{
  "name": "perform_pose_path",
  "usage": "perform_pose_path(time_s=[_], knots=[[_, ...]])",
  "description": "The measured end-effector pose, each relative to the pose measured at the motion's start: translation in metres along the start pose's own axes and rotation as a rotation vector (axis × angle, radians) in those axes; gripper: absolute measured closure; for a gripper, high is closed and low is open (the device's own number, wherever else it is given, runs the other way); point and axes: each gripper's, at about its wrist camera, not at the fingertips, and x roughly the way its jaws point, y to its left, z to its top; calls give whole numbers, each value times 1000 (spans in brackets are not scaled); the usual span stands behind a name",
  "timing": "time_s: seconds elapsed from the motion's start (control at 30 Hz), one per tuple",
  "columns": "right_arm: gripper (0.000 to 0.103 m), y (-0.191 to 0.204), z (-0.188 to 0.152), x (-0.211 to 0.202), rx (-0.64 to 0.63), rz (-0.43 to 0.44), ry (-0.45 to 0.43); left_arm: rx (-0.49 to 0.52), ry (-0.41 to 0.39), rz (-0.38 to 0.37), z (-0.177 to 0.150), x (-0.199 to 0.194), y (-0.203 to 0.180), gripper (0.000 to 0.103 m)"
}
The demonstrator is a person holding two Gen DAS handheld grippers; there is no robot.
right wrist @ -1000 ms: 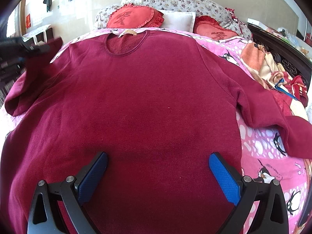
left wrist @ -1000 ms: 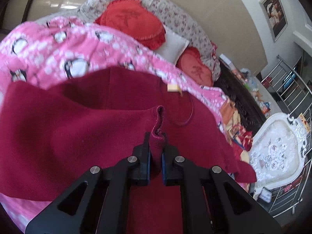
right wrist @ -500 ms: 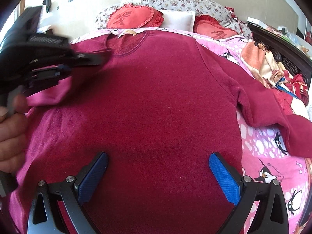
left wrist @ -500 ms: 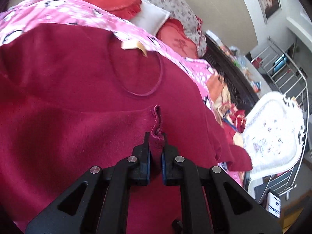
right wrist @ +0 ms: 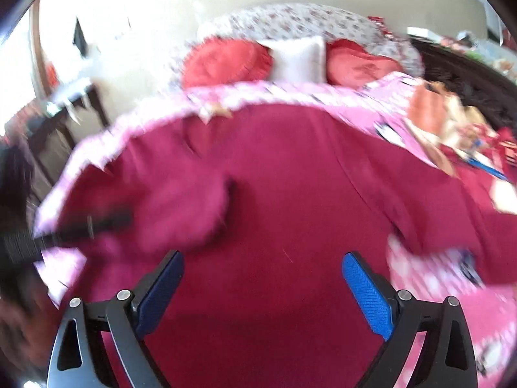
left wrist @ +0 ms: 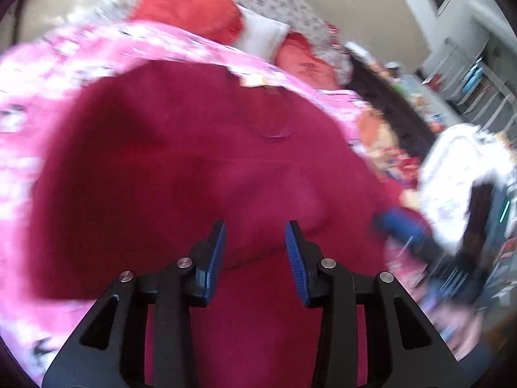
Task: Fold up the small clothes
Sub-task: 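Grasp the other sleeve cuff with the right gripper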
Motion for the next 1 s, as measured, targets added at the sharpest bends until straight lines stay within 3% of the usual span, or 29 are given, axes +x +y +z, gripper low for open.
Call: perform_pose_path(time_s=[0.1,0.13,0.17,0.23,0.33,0.4,0.47,0.5,0.63,0.67,0.73,0.87,1.0], knots=[[26,3,14,30,-8,123,46,-26,11,64,-18,-5,13,67],[42,3,14,44,-12,126,78,-31,13,67,-24,-2,15,67],[50,4,14,55,-9,123,107,-22,11,84,-28,2,15,67],[50,1,10,81,4,138,186,34,-19,141,-41,10,11,66],[51,2,11,88,2,163,175,57,-30,166,-42,12,7,64],[52,3,13,93,44,285,207,39,-25,151,-41,14,13,64],[64,10,12,95,20,333,222,7,-29,117,-40,13,20,64],[64,12,11,97,21,338,227,-8,-32,100,-41,12,24,64],[81,-4,12,104,174,353,206,-8,-38,103,-41,11,20,64],[89,-5,12,102,183,348,203,4,-39,118,-43,9,18,64],[96,3,16,97,119,310,192,33,-45,151,-46,7,12,64],[97,7,31,73,6,223,125,70,-81,202,-49,1,3,64],[97,-20,47,54,29,71,44,38,-79,231,-47,4,9,64]])
